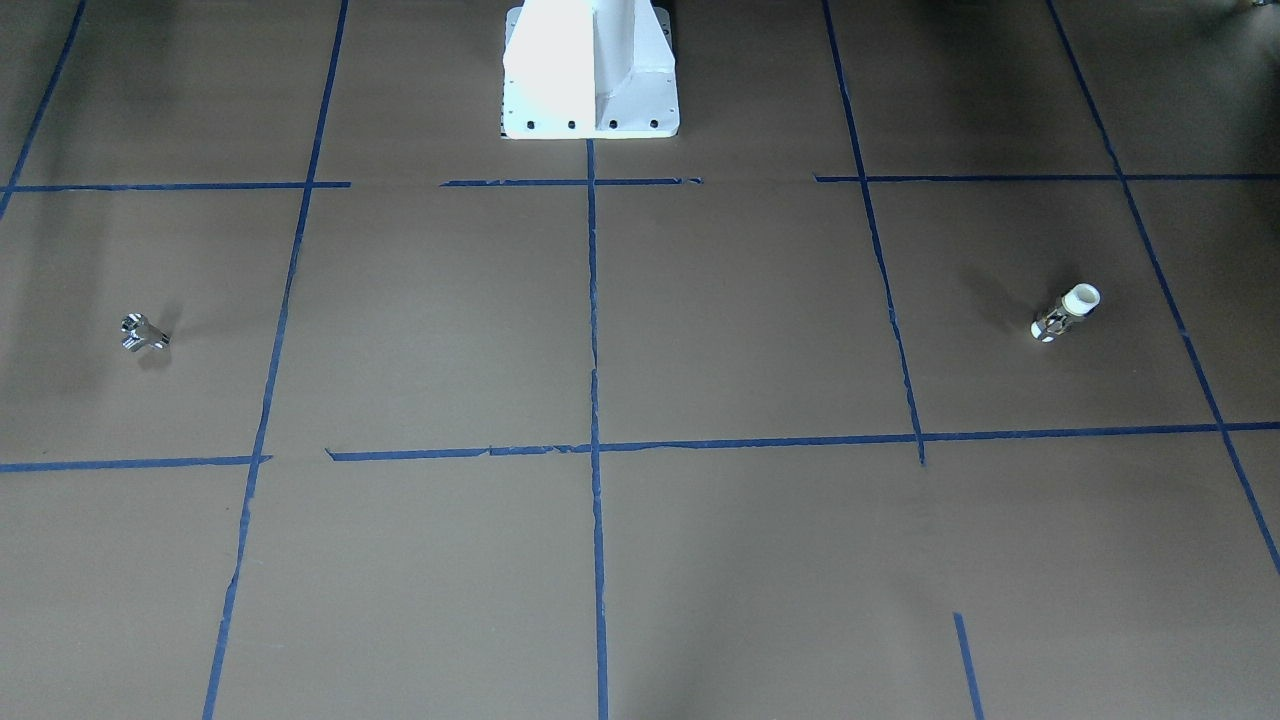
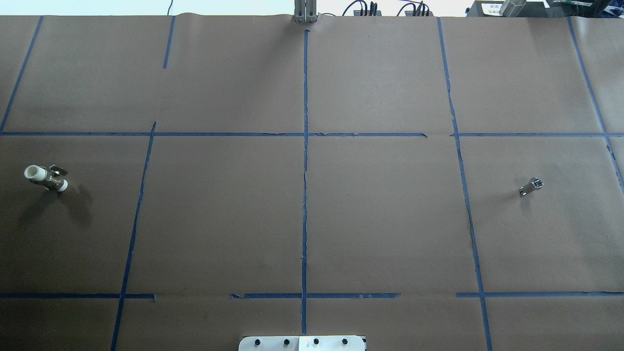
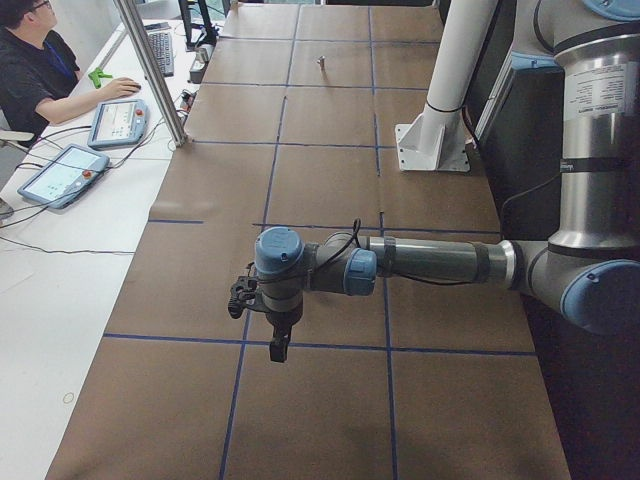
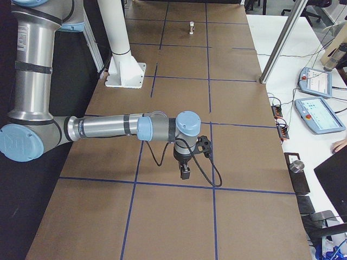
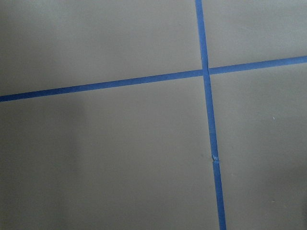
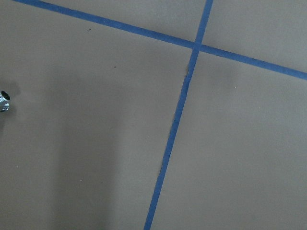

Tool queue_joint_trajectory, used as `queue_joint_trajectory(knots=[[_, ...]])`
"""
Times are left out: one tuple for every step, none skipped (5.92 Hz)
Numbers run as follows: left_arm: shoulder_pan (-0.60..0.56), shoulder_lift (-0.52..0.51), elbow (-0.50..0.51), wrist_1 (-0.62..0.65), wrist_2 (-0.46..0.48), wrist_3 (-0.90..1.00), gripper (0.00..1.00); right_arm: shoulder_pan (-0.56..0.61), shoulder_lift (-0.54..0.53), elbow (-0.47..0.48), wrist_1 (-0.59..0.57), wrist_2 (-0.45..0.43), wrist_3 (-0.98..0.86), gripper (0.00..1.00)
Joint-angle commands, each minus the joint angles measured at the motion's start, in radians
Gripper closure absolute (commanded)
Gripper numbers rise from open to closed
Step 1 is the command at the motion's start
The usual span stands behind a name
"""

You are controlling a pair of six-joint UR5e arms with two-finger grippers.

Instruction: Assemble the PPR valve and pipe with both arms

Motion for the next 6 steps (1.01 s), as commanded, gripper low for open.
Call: queue_joint_trajectory(knots=[[0.002, 0.012, 0.008, 0.002, -0.063, -0.001, 0.0, 0.0, -0.012, 0.0, 0.002, 0.004, 0.0, 0.0], [0.002, 0.022, 0.005, -0.001, -0.053, -0.002, 0.0, 0.0, -0.011, 0.002, 0.002, 0.004, 0.0, 0.0], [0.002, 0.028, 0.001, -0.021, -0.053, 0.02, 0.0, 0.0, -0.009, 0.006, 0.002, 0.005, 0.001, 0.0], [0.005, 0.026, -0.002, -0.024, -0.048, 0.04, 0.0, 0.0, -0.009, 0.008, 0.002, 0.007, 0.0, 0.0], [0.006, -0.021, -0.009, -0.026, -0.039, 0.032, 0.0, 0.0, -0.009, 0.01, 0.002, 0.007, 0.0, 0.0], [0.008, -0.07, 0.014, -0.031, -0.039, 0.006, 0.0, 0.0, -0.009, 0.019, 0.002, 0.007, 0.001, 0.0]])
